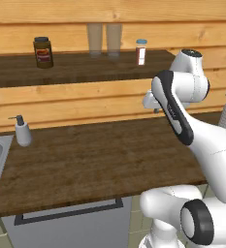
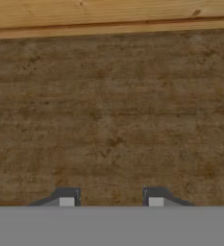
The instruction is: Take a straw from the drawer in front and place it inside the glass cup on the dining counter.
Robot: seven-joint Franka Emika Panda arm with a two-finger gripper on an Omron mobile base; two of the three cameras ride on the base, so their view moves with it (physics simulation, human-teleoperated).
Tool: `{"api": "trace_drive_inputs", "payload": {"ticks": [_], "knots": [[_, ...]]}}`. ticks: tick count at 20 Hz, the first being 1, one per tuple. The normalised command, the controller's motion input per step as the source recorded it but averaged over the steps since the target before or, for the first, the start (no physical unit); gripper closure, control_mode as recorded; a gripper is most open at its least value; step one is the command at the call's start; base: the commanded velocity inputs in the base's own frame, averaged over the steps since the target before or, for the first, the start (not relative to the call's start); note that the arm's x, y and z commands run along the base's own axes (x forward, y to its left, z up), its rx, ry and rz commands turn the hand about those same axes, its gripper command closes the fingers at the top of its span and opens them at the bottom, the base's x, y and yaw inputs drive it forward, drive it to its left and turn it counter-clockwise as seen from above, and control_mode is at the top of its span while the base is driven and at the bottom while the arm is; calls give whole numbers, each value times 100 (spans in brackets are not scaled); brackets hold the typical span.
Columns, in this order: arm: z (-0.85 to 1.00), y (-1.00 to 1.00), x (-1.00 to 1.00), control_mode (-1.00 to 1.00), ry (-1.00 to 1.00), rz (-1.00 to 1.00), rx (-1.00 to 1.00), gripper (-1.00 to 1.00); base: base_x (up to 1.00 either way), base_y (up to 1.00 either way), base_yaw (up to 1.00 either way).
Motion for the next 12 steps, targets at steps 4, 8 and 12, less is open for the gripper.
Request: {"api": "trace_drive_inputs", "payload": {"ticks": [4,8,12], "knots": [[-9,-2,-36,-100,-5,0,0,-100,0,0,0],[-53,-24,-80,-100,-22,0,1,-100,0,0,0],[-59,-9,-49,-100,-5,-3,0,-100,0,0,0]]}}
